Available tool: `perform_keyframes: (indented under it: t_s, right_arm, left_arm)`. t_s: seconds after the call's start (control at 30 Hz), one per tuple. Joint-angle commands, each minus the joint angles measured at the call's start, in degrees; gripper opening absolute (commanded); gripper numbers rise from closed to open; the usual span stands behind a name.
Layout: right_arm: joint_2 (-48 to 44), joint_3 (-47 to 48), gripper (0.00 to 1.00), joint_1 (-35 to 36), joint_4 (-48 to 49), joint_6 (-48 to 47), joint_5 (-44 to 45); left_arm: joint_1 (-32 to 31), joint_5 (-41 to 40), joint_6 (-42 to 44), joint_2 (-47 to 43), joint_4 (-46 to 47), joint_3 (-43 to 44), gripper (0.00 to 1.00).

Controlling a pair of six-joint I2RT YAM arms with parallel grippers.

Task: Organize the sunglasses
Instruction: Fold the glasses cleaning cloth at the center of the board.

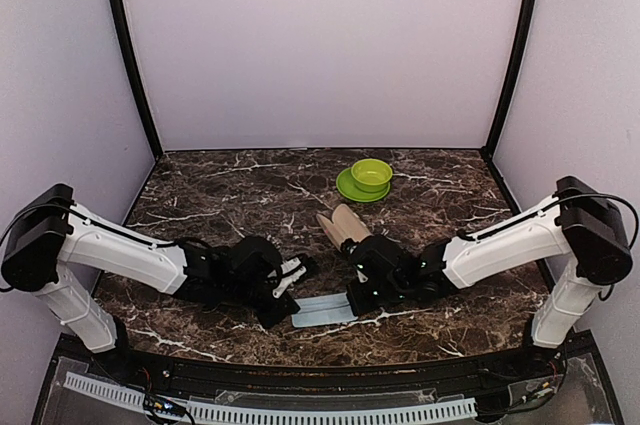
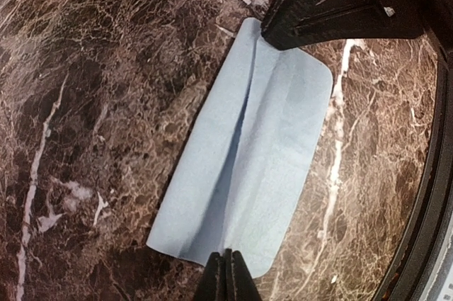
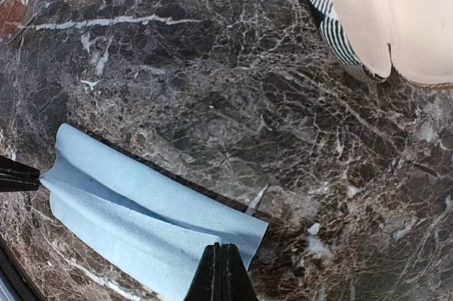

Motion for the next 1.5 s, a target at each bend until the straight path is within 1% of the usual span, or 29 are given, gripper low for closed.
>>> perform_keyframes:
  t_s: [0.0, 0.63, 0.83, 1.13, 1.47]
  right_arm:
    - [-1.5, -1.3, 0.0, 1.2, -0.7, 2.1, 0.5]
    - [-1.5, -1.2, 0.0, 2.2, -1.6, 2.8, 1.3]
    - [-1.5, -1.7, 0.0, 2.7, -1.4, 3.3, 0.9]
    - [-2.8, -2.0, 0.12, 3.6, -1.4, 4.5, 0.9]
    - [-3.3, -3.2, 0.13, 5.3, -0.8, 6.4, 0.8]
  left_arm:
    - [-0.2, -1.2, -0.7, -0.3, -1.6, -1.3, 0.0]
    - [-1.5, -0.8, -1.9, 0.9, -1.1, -1.4, 0.01]
    - [-1.8, -0.8, -2.0, 1.2, -1.2, -1.4, 0.05]
    - [-2.4, -0.9, -2.4, 0.7, -1.6, -1.3, 0.15]
    - [-3.4, -0.7, -3.4, -0.3, -2.0, -1.7, 0.17]
